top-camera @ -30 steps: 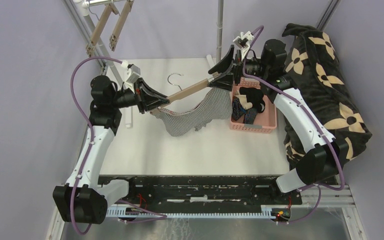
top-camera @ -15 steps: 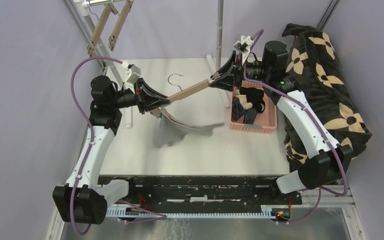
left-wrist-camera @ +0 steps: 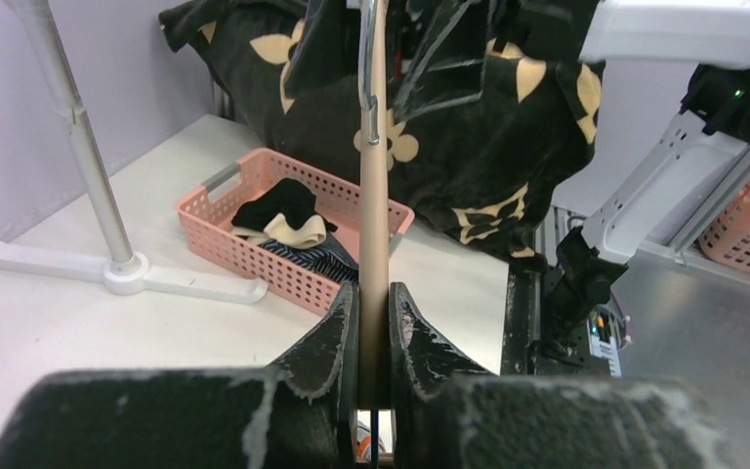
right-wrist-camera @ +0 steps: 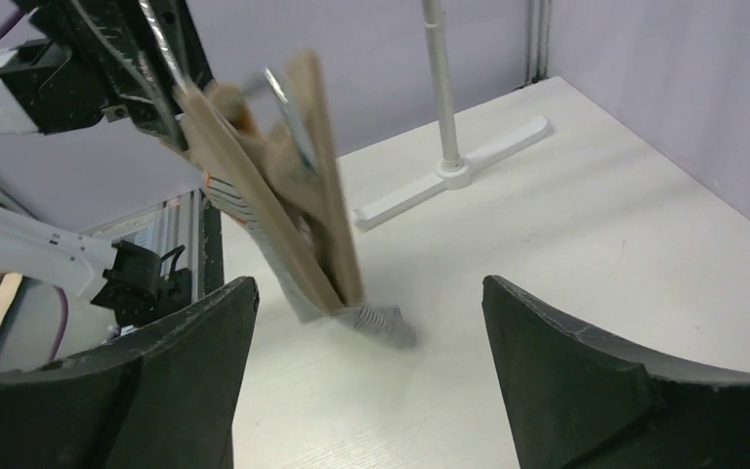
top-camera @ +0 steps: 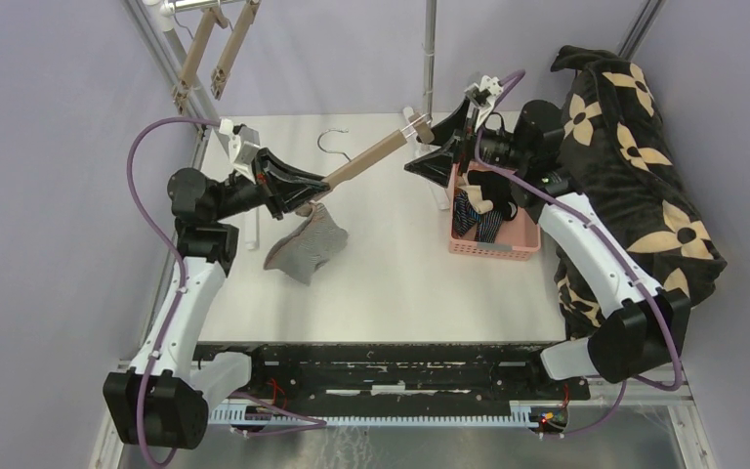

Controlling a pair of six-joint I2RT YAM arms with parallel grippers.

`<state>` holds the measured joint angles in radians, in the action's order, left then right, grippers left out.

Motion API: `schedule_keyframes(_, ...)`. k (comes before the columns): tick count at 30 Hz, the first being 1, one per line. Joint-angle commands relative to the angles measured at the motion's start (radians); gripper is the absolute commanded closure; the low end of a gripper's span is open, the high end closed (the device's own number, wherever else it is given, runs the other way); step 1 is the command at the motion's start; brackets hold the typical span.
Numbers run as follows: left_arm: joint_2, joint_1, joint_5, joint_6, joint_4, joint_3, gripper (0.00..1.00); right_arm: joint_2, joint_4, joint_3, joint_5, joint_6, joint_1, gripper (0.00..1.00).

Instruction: Remove the underwear clipped to the hanger

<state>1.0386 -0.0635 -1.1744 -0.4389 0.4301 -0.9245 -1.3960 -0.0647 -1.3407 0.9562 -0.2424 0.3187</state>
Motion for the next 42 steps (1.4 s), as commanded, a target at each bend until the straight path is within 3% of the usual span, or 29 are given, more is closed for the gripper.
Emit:
schedule_keyframes(1, 0.0, -0.043, 0.103, -0.243, 0.361, 0.044, 0.97, -0.005, -0.513, 0.098, -0.077, -0.334, 0.001, 0.06)
schedule_keyframes(7, 0.027, -0.167, 0.239, -0.207, 0.402, 0.071, 0.97, -0.038, -0.928, 0.164, -0.104, -0.556, 0.003, 0.07)
schedule_keyframes(14, 0.058, -0.222, 0.402, -0.186, 0.473, 0.088, 0.97, -0.101, -1.157, 0.143, -0.103, -0.736, 0.008, 0.08)
schedule_keyframes(18, 0.063, -0.223, 0.475, -0.16, 0.488, 0.071, 0.97, -0.099, -1.159, 0.159, -0.099, -0.738, 0.008, 0.09)
schedule_keyframes(36, 0.179, -0.32, 0.473, -0.228, 0.65, 0.053, 0.97, -0.114, -1.118, 0.153, -0.143, -0.686, 0.041, 0.15)
schedule_keyframes(42, 0.217, -0.343, 0.49, -0.271, 0.723, 0.058, 0.97, -0.119, -1.105, 0.136, -0.151, -0.685, 0.043, 0.29)
